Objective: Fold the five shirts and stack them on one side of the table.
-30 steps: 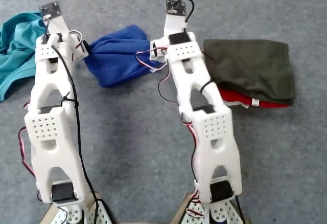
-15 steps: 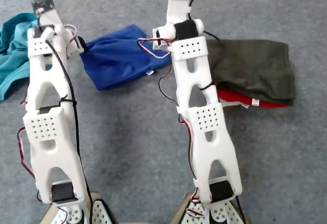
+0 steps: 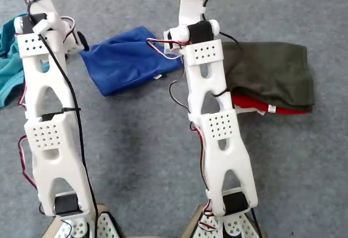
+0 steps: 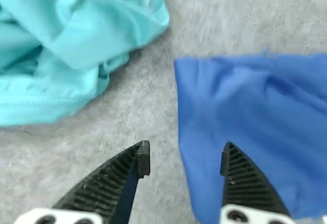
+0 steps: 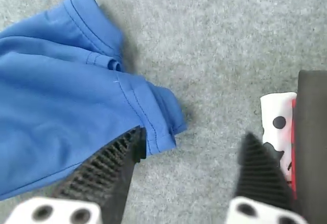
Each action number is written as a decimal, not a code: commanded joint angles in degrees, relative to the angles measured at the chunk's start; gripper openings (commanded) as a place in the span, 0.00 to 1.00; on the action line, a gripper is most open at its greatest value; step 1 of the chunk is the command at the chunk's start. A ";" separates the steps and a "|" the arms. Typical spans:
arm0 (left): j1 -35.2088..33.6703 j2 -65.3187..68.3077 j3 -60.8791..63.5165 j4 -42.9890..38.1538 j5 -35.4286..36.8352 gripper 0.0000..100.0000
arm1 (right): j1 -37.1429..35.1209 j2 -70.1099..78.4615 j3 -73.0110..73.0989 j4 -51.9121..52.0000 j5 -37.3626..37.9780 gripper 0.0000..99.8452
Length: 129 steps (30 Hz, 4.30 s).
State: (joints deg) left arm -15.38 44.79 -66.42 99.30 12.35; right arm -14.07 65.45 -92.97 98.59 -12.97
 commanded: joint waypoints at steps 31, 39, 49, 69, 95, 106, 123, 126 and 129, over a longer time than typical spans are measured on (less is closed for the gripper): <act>7.96 2.64 13.93 -8.26 11.78 0.29 | 3.34 -5.41 -2.68 0.62 2.37 0.03; 5.93 10.81 14.11 -9.67 13.71 0.28 | 3.60 -5.41 -2.24 0.53 2.37 0.03; 9.36 13.54 13.41 -11.78 20.57 0.21 | 3.60 -5.41 -2.68 0.62 2.37 0.03; 13.58 12.66 7.96 -1.05 -2.02 0.03 | 7.21 -8.57 -2.68 2.29 2.29 0.03; -8.57 -60.22 106.51 -23.56 -28.13 0.03 | 4.75 -9.98 -2.15 2.64 5.71 0.03; -26.07 -77.19 106.77 -12.22 -23.65 0.29 | -10.73 -13.14 3.21 2.64 12.04 0.14; -50.86 -78.24 107.47 -18.73 -17.67 0.29 | -30.24 -20.79 37.23 2.37 23.47 0.17; -50.77 -78.24 108.18 -19.96 -17.67 0.29 | -30.24 -20.97 36.53 2.20 25.14 0.17; -50.77 -78.15 108.18 -20.22 -17.58 0.29 | -30.24 -20.62 34.42 2.11 25.93 0.17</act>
State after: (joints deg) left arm -65.76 -32.40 41.98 79.78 -5.76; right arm -43.78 48.04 -55.87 100.79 11.91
